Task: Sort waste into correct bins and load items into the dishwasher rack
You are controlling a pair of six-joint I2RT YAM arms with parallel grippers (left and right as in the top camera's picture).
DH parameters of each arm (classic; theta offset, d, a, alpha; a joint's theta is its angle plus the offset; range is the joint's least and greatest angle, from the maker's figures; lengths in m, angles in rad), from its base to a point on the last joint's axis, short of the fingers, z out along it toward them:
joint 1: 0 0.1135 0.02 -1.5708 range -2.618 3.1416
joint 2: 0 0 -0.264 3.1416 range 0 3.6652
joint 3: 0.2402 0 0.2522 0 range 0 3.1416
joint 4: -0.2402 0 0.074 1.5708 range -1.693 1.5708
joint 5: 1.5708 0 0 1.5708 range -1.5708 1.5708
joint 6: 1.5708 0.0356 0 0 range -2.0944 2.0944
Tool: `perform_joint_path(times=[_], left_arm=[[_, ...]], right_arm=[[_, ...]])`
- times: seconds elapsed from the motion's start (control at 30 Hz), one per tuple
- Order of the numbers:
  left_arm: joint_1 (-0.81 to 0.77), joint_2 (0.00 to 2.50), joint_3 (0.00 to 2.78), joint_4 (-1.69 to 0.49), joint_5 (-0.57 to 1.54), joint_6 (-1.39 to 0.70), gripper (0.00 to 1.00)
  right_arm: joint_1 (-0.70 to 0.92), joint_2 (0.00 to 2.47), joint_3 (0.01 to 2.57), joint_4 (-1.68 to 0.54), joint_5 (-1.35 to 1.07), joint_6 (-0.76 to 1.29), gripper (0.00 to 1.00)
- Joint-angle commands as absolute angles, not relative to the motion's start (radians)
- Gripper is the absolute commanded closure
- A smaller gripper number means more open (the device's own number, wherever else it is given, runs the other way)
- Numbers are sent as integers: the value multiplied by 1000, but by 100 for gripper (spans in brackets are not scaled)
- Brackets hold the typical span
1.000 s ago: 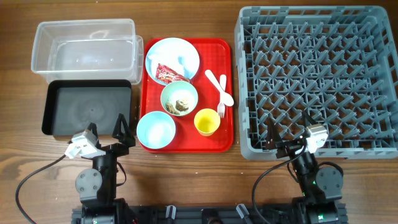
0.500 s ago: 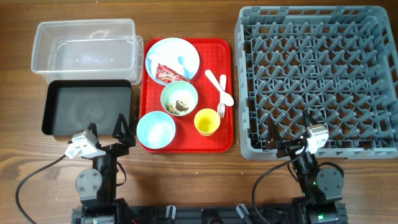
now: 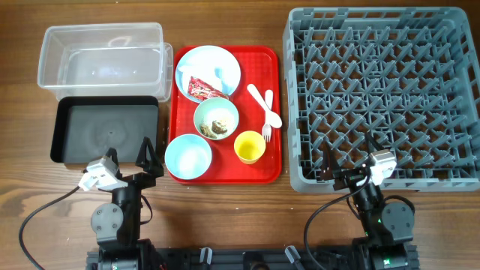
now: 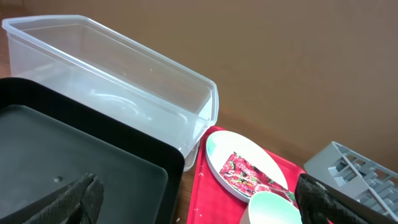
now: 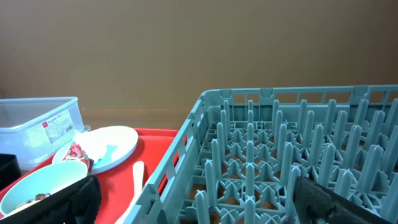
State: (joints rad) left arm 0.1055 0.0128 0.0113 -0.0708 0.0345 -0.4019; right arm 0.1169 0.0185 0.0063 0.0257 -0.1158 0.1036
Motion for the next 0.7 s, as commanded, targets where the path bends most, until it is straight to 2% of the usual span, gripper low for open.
perform_joint_path(times=[0.0,0.33,0.43,0.53,0.67], left_arm=[[100,9,6,-64,109,-400,0],[100,48,99,-53,138,-395,0],[100,126,164,-53,158,-366,0],[100,272,270,-53,221,-291,0],[100,477,420,-54,241,-290,0]], right_arm=[[117,14,6,55,-129,62,0],[116,49,62,158,-129,-1,0],[116,97,111,163,-129,-10,0],[116,187,183,166,-132,-63,0],[117,315,276,168,-133,-79,0]])
